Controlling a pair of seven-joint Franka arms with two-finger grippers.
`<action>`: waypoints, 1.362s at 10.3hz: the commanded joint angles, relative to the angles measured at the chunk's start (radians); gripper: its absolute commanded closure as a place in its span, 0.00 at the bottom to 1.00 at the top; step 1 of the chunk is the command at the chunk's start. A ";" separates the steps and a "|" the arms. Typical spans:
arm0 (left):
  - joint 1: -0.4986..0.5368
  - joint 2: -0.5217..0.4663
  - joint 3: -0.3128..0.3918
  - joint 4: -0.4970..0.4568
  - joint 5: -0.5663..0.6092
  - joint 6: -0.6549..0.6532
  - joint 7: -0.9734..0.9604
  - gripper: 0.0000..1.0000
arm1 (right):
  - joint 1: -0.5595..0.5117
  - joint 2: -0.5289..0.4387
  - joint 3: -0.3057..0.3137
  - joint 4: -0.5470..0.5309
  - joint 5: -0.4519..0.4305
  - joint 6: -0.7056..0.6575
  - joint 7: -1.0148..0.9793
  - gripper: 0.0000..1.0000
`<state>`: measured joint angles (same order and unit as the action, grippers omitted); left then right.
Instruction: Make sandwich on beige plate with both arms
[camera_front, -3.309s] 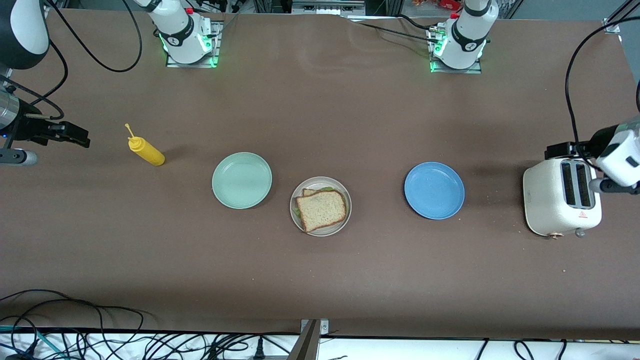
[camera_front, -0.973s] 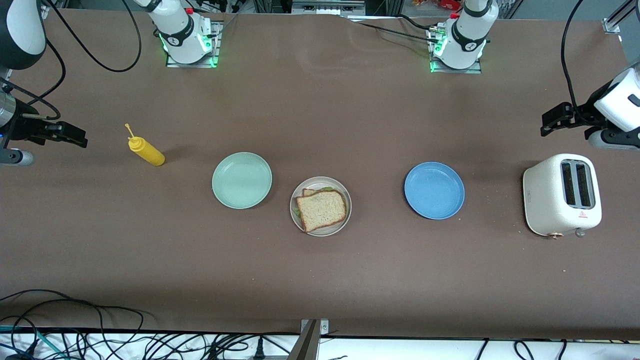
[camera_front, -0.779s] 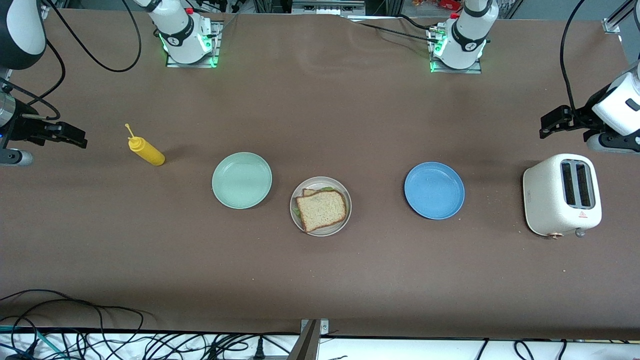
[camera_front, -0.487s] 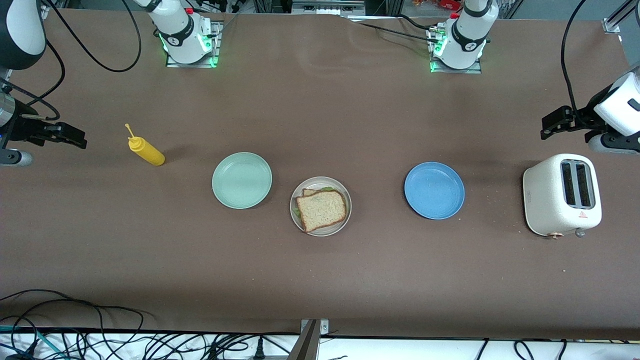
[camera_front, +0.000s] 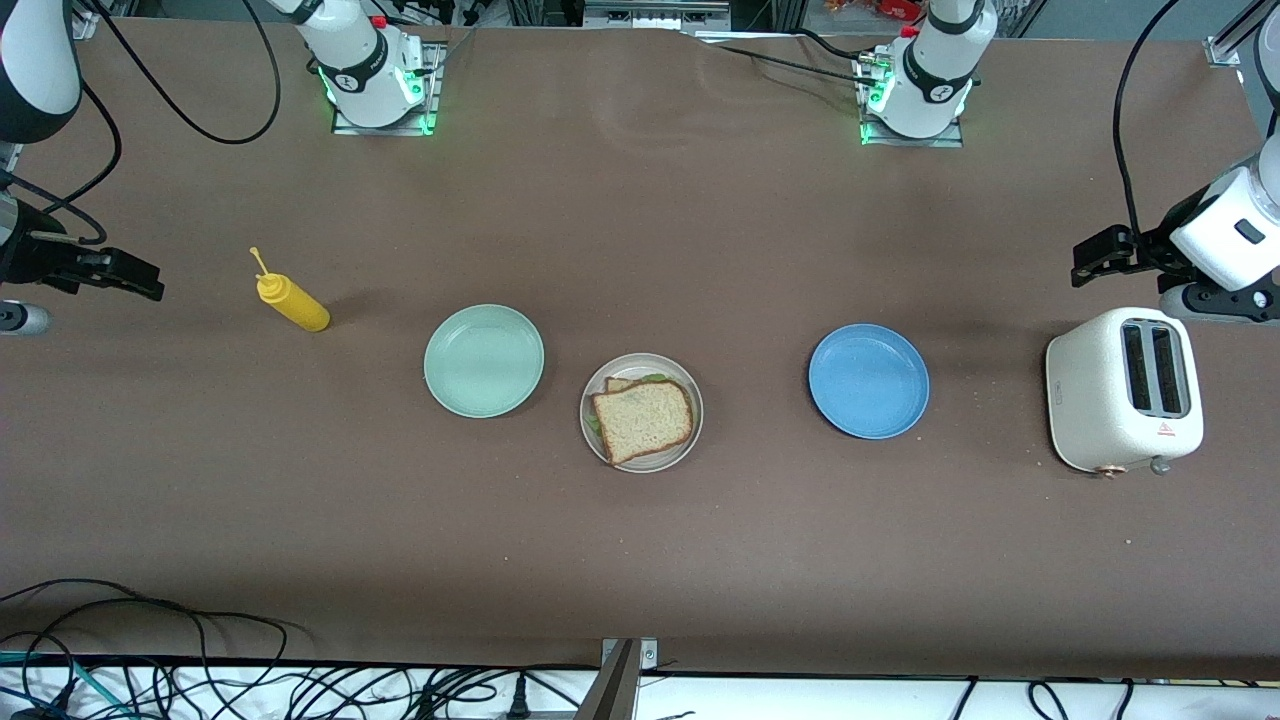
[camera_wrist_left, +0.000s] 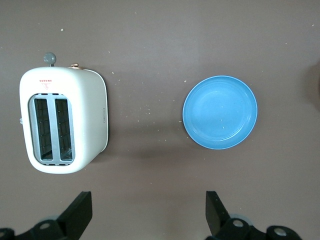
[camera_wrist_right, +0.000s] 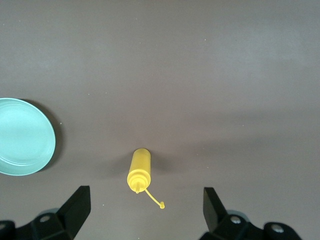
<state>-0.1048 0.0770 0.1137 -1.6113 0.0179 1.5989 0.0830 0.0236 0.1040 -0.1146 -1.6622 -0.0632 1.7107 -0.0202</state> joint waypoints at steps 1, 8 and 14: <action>0.004 0.015 -0.008 0.036 0.020 -0.023 0.008 0.00 | -0.002 0.003 0.004 0.009 0.002 0.007 0.006 0.00; 0.005 0.015 -0.006 0.037 0.020 -0.022 0.008 0.00 | 0.001 0.009 0.006 0.009 0.002 0.020 0.006 0.00; 0.007 0.015 -0.006 0.037 0.020 -0.022 0.009 0.00 | -0.014 0.009 -0.025 0.010 0.003 -0.006 0.008 0.00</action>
<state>-0.1046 0.0770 0.1125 -1.6065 0.0179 1.5988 0.0830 0.0207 0.1113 -0.1234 -1.6622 -0.0631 1.7195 -0.0172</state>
